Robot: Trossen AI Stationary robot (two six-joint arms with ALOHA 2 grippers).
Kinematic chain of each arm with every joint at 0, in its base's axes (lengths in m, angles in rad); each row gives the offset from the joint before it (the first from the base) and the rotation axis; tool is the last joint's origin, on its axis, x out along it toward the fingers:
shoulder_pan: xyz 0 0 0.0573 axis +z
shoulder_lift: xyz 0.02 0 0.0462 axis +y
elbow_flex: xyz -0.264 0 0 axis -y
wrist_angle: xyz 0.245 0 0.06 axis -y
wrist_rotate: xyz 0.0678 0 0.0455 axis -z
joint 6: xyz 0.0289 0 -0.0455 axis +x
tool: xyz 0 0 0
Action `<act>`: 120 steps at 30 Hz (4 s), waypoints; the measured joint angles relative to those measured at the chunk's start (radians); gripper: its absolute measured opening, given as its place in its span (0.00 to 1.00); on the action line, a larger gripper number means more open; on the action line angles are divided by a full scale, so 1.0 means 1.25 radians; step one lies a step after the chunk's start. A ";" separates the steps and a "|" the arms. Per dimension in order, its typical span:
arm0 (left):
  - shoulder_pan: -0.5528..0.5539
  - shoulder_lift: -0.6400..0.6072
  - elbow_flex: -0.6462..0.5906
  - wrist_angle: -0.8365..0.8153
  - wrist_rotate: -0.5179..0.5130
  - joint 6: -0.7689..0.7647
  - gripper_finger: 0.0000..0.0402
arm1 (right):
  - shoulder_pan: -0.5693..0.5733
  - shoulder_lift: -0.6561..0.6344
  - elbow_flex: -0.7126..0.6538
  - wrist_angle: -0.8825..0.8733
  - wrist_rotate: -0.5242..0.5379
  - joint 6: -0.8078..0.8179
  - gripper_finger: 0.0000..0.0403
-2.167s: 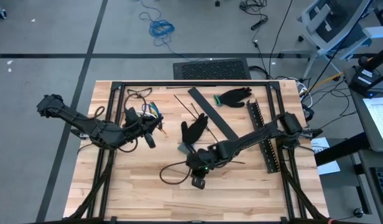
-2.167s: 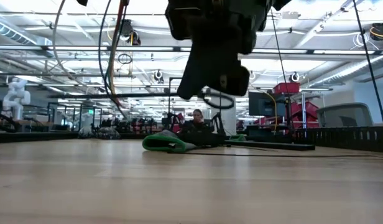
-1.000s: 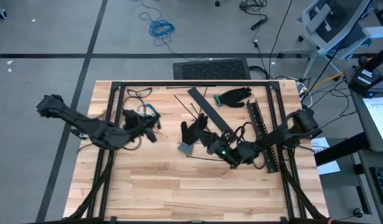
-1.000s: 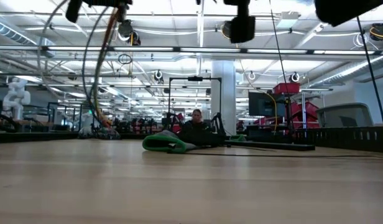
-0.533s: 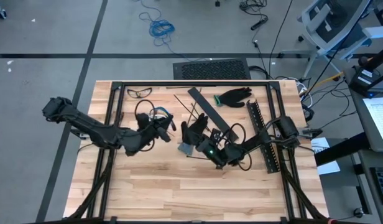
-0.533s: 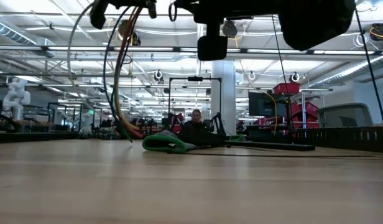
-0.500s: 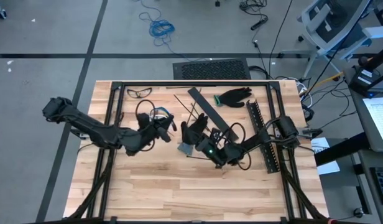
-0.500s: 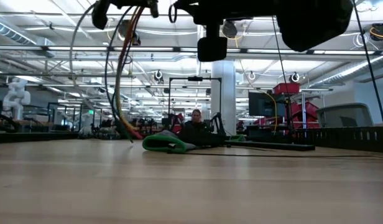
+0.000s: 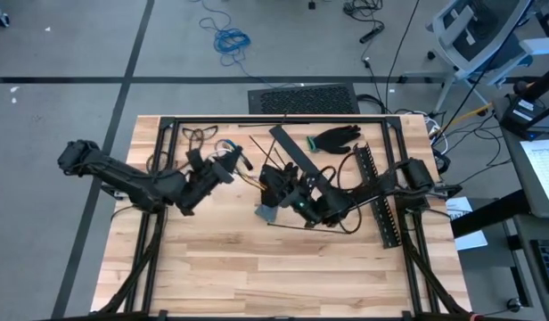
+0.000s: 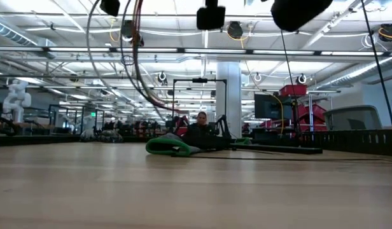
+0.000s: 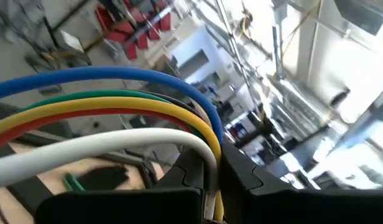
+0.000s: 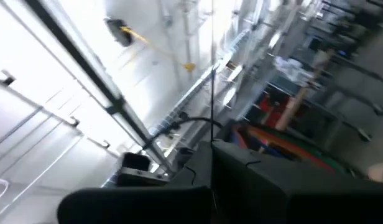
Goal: Ziptie cables
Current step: Wrap the black zip tie on the cable
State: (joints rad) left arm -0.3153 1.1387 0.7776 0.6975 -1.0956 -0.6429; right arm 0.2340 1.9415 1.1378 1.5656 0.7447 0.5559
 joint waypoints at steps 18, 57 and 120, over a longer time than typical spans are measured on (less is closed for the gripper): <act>0.147 -0.034 0.011 0.165 0.490 -0.053 0.06 | -0.066 -0.121 0.068 -0.119 -0.245 -0.160 0.00; 0.221 -0.038 0.012 0.045 0.942 0.373 0.06 | -0.115 -0.117 0.023 -0.511 -0.202 0.268 0.00; 0.254 0.249 0.089 0.685 0.520 -0.107 0.06 | -0.062 -0.244 0.023 -0.304 -0.172 -0.371 0.00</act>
State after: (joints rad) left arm 0.0024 1.4504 0.8888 1.5539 -0.4459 -0.7764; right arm 0.1562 1.6363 1.1671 1.1854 0.5303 0.0918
